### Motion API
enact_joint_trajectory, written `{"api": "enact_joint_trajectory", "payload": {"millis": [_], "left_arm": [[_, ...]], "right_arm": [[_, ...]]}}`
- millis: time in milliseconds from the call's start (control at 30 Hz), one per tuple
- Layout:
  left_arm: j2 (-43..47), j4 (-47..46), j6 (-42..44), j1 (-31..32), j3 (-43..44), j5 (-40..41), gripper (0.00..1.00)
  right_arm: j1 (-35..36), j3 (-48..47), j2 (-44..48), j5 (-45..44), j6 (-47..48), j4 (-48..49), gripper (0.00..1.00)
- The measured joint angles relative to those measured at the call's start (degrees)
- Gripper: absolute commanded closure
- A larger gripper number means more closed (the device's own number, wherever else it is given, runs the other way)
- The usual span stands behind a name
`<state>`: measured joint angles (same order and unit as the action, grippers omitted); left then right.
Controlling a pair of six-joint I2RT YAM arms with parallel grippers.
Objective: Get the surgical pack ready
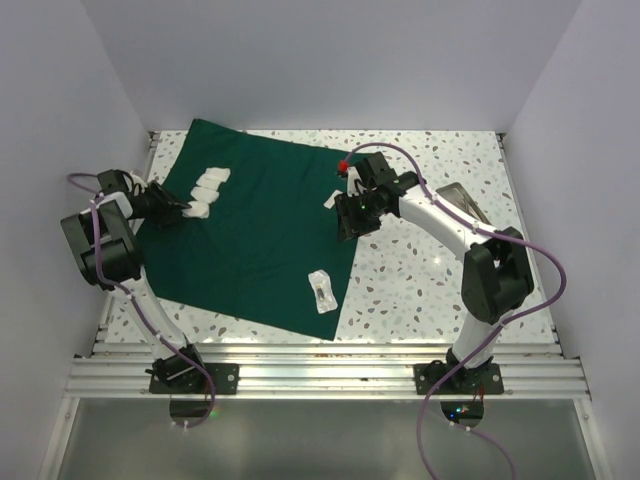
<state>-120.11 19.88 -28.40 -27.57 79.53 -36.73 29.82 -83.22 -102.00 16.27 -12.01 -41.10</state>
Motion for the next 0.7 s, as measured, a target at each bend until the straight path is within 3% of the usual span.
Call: {"api": "enact_joint_trajectory", "payload": {"millis": [433, 700], "left_arm": [[-2.1, -5.2, -5.1, 0.0, 0.0, -2.8, 0.56], [-3.0, -5.6, -5.6, 0.0, 0.4, -3.2, 0.66]], "right_arm": [[0.0, 0.0, 0.0, 0.0, 0.0, 0.0, 0.53], [0.0, 0.0, 0.0, 0.0, 0.0, 0.0, 0.53]]}}
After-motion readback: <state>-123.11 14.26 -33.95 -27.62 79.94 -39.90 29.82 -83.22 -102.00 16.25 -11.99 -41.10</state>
